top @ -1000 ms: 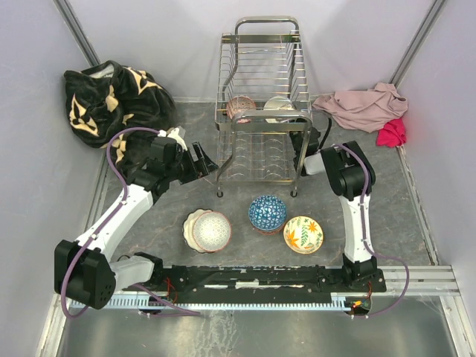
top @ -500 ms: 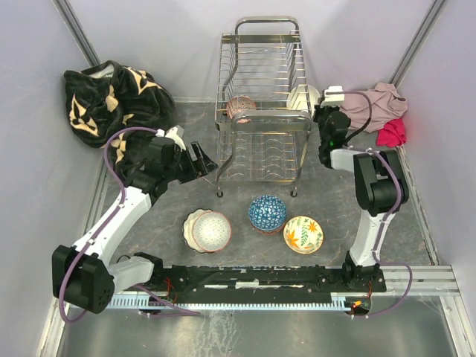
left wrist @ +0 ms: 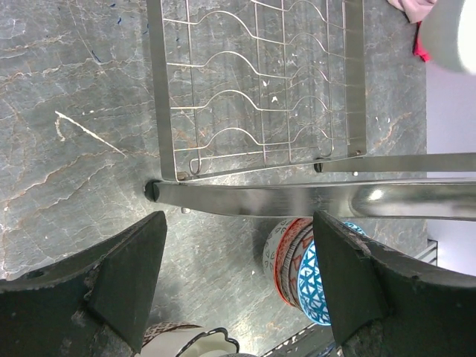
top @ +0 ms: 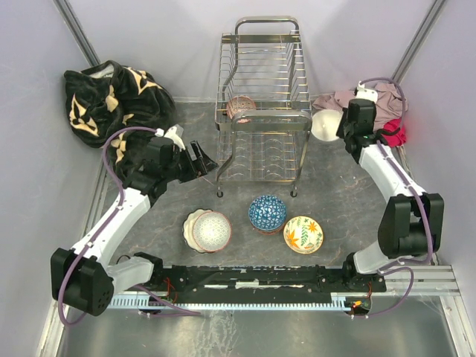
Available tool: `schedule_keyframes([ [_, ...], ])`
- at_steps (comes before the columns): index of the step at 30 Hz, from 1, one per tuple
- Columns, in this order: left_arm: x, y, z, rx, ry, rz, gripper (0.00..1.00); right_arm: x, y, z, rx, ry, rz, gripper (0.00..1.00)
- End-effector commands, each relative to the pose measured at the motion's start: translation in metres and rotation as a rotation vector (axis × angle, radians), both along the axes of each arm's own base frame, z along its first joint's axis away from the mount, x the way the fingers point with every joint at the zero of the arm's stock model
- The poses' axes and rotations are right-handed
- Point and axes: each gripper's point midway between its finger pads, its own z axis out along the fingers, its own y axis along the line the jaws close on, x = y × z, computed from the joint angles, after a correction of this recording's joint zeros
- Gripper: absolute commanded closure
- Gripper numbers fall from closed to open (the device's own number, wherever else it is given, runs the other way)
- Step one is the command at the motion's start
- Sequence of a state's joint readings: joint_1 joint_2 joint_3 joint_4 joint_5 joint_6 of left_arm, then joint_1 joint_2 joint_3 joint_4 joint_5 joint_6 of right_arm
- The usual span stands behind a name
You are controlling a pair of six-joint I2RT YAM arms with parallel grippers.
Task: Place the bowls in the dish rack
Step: Place the bowl at the center of the board.
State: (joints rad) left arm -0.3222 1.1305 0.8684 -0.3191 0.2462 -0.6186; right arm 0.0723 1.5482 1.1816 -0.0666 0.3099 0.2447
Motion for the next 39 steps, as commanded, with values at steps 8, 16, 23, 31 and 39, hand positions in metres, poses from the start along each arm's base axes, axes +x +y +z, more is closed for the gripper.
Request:
schedule_keyframes([
  [8,-0.006,-0.009,0.029,-0.051,-0.095,-0.059,0.15,-0.079,0.007,-0.116,0.186,0.450,-0.016,1.00],
  [16,-0.007,-0.009,0.031,-0.055,-0.101,-0.061,0.15,-0.080,0.013,-0.130,0.187,0.531,0.029,0.79],
  [23,-0.008,-0.009,0.032,-0.064,-0.106,-0.065,0.15,-0.092,0.014,-0.122,0.178,0.539,0.047,0.59],
  [31,-0.008,-0.009,0.034,-0.067,-0.111,-0.060,0.15,-0.084,0.019,-0.108,0.223,0.492,0.091,0.34],
  [39,-0.009,-0.010,0.034,-0.069,-0.111,-0.063,0.15,-0.083,0.027,-0.100,0.214,0.470,0.190,0.12],
])
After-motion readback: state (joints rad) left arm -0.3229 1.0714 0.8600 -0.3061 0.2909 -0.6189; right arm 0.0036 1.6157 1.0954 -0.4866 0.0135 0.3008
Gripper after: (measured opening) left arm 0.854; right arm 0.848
